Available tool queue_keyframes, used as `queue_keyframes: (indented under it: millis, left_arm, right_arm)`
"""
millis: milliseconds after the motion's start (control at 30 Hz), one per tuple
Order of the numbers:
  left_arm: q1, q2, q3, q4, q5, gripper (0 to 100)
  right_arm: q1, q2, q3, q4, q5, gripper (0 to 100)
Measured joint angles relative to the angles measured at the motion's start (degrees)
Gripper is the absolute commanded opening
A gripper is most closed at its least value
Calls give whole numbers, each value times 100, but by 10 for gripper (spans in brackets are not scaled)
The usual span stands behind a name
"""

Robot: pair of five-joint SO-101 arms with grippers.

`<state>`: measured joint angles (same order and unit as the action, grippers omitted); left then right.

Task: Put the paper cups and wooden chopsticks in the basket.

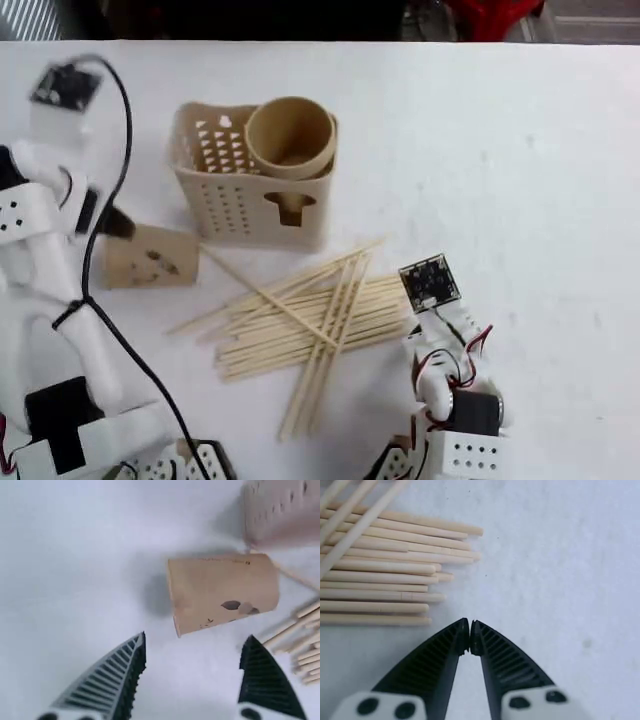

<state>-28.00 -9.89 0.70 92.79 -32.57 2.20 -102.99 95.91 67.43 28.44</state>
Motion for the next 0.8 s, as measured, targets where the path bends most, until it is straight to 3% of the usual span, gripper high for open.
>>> queue_keyframes:
  millis: [200, 367, 800]
  left_arm:
    - [-105, 0, 1776, -1442, -642, 325]
    - [-105, 0, 2470, -2145, -738, 325]
    - [369, 0, 3244, -2673, -1055, 322]
  right_arm:
    - [0, 0, 0, 0, 0, 25]
    - [0, 0, 0, 0, 0, 25]
    - [0, 0, 0, 0, 0, 25]
